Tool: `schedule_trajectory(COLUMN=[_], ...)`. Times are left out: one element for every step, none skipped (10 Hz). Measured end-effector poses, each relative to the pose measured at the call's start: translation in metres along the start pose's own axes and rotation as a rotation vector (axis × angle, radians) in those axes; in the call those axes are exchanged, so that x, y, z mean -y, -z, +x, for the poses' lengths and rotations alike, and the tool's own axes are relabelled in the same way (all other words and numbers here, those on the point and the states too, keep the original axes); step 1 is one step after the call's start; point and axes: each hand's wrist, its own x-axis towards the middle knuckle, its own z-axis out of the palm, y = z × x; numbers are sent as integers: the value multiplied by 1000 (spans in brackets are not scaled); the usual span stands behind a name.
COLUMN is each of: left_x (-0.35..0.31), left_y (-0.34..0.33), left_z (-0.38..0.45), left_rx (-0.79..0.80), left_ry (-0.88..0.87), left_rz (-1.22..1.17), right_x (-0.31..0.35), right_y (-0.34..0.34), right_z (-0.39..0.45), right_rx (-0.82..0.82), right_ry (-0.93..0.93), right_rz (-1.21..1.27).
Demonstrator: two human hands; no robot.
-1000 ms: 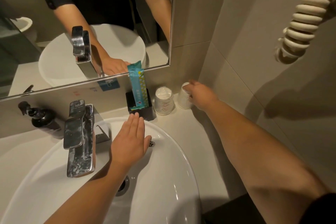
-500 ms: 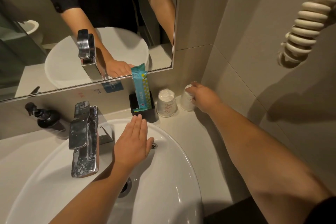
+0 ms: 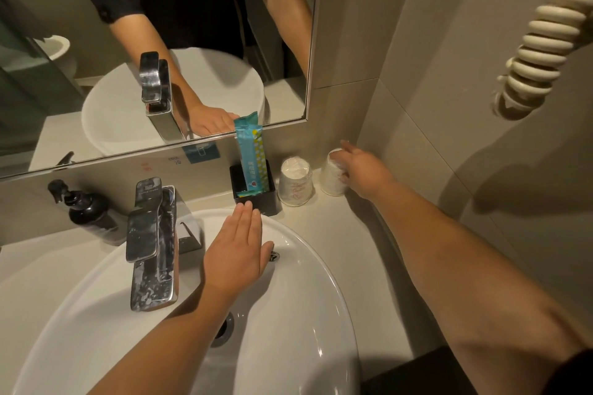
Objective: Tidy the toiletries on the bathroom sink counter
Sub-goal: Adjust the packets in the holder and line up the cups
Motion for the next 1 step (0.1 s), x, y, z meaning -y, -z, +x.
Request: schedule_trajectory(left_x=[0], left_y=[-1], left_z=[0], left_rx=[-17], left_ry=[9], left_rz=[-20], right_x=[4], right_y=[5], right_z=[-4], right_rx=[-26], right_ry=[7], right_rz=[-7])
